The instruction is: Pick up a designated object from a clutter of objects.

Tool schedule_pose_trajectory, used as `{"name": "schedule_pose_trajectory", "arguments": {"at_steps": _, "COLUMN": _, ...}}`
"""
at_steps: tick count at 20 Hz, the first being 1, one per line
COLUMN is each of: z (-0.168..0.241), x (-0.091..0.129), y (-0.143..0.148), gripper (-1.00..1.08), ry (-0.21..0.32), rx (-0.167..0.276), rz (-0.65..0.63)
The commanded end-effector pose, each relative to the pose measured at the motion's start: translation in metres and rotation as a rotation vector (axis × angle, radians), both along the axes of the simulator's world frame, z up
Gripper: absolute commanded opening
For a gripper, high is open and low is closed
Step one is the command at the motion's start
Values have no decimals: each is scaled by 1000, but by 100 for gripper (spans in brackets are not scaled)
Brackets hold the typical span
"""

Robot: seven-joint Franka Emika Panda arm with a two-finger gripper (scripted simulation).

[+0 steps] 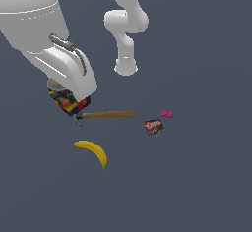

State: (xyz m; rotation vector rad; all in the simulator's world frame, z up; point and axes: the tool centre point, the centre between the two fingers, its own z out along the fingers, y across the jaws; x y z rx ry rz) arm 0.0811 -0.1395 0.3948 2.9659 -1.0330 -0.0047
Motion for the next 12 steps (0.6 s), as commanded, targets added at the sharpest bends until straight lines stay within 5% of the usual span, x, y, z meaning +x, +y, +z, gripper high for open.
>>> {"name": "schedule_pose_trajectory", "arguments": {"at_steps": 1, "z": 10, "x": 3, "y": 0, "gripper": -100, "ry": -3, "rx": 0, "rz": 0}}
{"name": "schedule_pose_trajectory", "arguments": {"at_steps": 12, "z": 20, "x": 8, "y": -1, "gripper": -100, "ry": -3, "rx": 0, "rz": 0}}
